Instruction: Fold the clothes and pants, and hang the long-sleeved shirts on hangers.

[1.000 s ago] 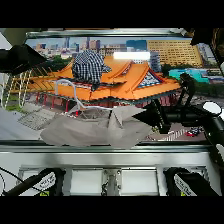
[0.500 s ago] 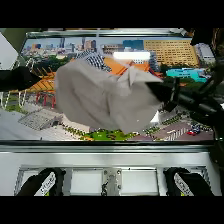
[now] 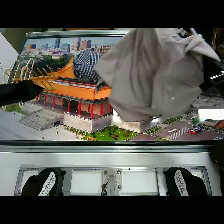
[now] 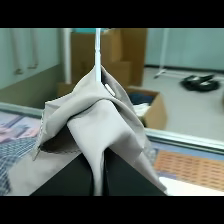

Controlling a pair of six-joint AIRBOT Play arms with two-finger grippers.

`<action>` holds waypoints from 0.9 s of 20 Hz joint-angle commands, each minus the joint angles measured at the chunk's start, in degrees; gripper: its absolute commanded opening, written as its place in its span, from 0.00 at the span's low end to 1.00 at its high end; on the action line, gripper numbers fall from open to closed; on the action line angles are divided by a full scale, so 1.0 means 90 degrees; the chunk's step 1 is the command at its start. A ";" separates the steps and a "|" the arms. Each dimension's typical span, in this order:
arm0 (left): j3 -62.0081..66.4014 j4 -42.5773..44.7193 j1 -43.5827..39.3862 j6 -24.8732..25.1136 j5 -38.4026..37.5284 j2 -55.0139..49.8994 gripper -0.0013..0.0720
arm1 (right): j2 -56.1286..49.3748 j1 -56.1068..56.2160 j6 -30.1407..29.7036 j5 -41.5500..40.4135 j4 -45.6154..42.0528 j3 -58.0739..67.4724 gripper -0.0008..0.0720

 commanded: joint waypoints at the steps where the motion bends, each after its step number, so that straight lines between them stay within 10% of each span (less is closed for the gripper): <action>1: -0.0362 -0.0022 -0.0078 -0.0005 0.0002 0.0104 0.04 | 0.0160 -0.0284 -0.0114 -0.0253 -0.0090 0.0007 0.04; 18: -0.0389 -0.0019 -0.2888 -0.0005 0.0855 -0.1676 0.04 | -0.2132 -0.0287 -0.0367 -0.5986 -0.1426 0.3104 0.03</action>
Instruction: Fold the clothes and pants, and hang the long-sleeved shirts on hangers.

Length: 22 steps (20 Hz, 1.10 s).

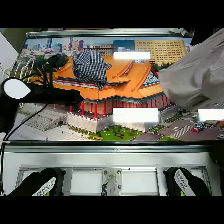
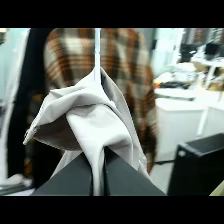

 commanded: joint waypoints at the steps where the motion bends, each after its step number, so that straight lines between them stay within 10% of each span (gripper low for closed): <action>1: 0.0007 0.0000 -0.0301 -0.0007 0.0090 -0.0313 0.04 | -0.0738 -0.0005 -0.0525 -0.0984 -0.0107 0.0998 0.03; 22: 0.0007 -0.0002 -0.0296 -0.0007 0.0085 -0.0325 0.04 | -0.0578 -0.1766 -0.0534 -0.1141 0.0850 0.1885 0.03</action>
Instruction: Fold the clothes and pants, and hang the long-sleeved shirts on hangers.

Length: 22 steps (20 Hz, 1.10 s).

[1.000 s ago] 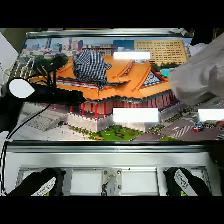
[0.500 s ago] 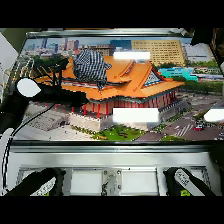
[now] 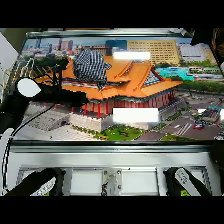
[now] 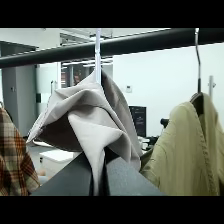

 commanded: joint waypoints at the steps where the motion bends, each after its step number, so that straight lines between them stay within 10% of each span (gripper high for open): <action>1: 0.0002 0.0002 -0.0005 0.0007 -0.0002 -0.0005 0.04 | 0.0027 -0.0129 -0.0005 -0.0002 0.0206 0.0007 0.03; 14: 0.0005 -0.0007 -0.0005 -0.0002 -0.0019 -0.0005 0.04 | -0.0168 -0.1098 -0.0041 0.0029 0.0882 0.0002 0.03; 22: 0.0005 -0.0005 -0.0017 -0.0061 0.0012 -0.0005 0.04 | -0.0294 -0.1086 -0.2465 -0.0680 0.3395 -0.0058 0.03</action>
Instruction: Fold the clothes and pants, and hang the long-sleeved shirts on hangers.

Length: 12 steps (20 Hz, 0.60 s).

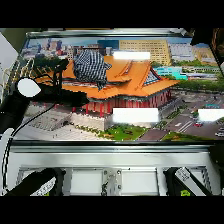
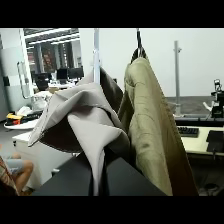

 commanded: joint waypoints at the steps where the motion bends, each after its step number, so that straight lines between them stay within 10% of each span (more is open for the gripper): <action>1: 0.0005 0.0002 -0.0005 -0.0007 0.0058 -0.0005 0.04 | 0.0044 -0.0012 -0.1649 -0.0913 0.1683 -0.0017 0.03; 12: 0.0002 0.0015 -0.0005 0.0000 0.0495 -0.0005 0.04 | 0.0988 -0.0012 -0.2545 -0.3007 0.1933 -0.0019 0.03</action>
